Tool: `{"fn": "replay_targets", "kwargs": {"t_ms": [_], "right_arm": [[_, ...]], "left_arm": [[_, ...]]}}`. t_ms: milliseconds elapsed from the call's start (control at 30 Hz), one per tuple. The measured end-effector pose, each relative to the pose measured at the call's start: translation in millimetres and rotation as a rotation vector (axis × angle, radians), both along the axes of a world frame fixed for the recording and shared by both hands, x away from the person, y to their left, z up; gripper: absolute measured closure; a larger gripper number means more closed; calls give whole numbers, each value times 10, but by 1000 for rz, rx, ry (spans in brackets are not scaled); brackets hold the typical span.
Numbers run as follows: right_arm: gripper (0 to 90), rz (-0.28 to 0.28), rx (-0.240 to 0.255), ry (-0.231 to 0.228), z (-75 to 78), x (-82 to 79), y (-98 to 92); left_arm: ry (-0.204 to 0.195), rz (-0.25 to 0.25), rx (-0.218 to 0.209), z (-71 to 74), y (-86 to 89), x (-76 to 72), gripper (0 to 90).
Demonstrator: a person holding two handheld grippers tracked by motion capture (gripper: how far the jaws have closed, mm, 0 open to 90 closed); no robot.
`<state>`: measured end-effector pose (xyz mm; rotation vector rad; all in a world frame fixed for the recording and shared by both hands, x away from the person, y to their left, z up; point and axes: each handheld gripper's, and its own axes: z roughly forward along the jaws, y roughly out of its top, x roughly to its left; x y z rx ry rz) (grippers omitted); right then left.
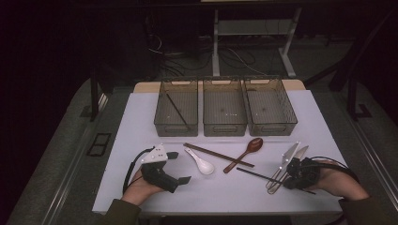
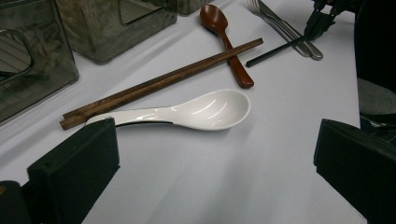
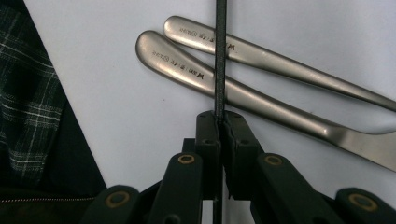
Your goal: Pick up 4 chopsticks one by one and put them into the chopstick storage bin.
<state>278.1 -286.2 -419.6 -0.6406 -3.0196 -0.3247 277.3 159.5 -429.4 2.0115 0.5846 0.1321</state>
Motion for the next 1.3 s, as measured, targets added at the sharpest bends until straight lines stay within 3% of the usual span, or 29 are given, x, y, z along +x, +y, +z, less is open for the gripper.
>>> {"fn": "replay_targets", "kwargs": {"t_ms": [133, 400, 733, 1300], "right_arm": [[846, 20, 17, 3, -1, 3, -25], [849, 8, 89, 7, 52, 20, -112], [849, -7, 194, -32, 160, 38, -185], [849, -223, 372, -83, 237, 219, -115]], "left_arm": [[-1, -1, 1, 1, 1, 0, 0], [-1, 0, -1, 2, 4, 1, 0], [-1, 0, 0, 2, 2, 1, 0], [0, 7, -2, 2, 5, 1, 0]]}}
